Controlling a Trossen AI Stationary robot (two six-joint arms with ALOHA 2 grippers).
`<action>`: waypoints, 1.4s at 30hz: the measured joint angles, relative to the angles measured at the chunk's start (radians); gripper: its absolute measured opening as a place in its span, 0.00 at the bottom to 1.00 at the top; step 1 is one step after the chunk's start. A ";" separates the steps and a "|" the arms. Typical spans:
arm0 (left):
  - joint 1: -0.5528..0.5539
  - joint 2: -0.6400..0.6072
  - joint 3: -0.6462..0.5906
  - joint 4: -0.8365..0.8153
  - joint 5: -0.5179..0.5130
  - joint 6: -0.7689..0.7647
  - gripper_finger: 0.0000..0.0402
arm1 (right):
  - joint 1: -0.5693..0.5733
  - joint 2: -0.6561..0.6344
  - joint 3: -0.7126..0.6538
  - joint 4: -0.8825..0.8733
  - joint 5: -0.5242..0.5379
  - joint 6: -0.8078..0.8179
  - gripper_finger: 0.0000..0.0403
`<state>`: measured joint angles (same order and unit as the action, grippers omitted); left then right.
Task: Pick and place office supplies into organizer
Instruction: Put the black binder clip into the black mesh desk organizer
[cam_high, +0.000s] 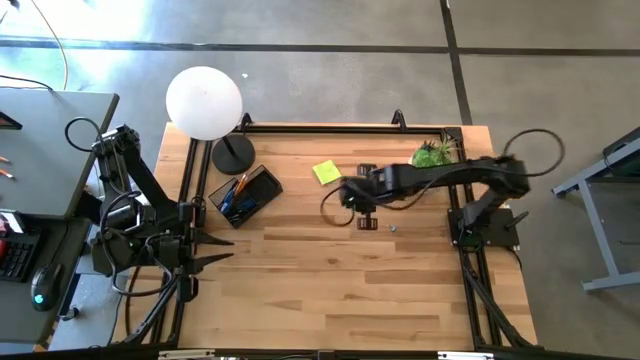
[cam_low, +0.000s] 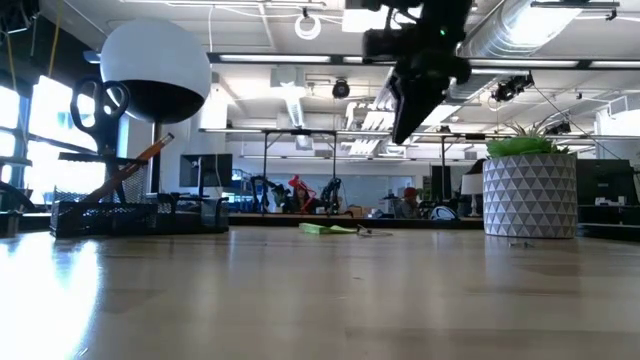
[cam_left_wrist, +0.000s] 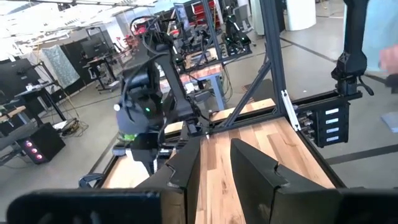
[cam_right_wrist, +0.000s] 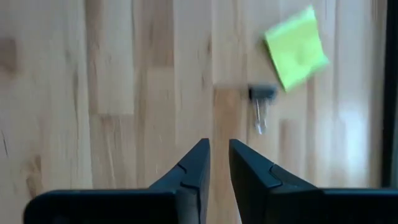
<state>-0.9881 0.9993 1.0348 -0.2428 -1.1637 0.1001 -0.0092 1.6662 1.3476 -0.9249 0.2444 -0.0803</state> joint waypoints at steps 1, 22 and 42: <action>0.000 0.000 0.000 0.001 0.000 0.001 0.20 | -0.018 -0.037 -0.064 0.091 -0.023 -0.026 0.13; 0.000 0.000 0.000 0.006 -0.027 0.026 0.20 | -0.415 0.001 -0.612 1.200 -0.418 -0.163 0.38; 0.000 0.000 0.000 0.005 -0.027 -0.006 0.20 | -0.457 0.126 -0.610 1.258 -0.467 -0.190 0.56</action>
<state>-0.9878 0.9993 1.0348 -0.2382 -1.1904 0.0937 -0.4667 1.7921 0.7372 0.3328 -0.2231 -0.2703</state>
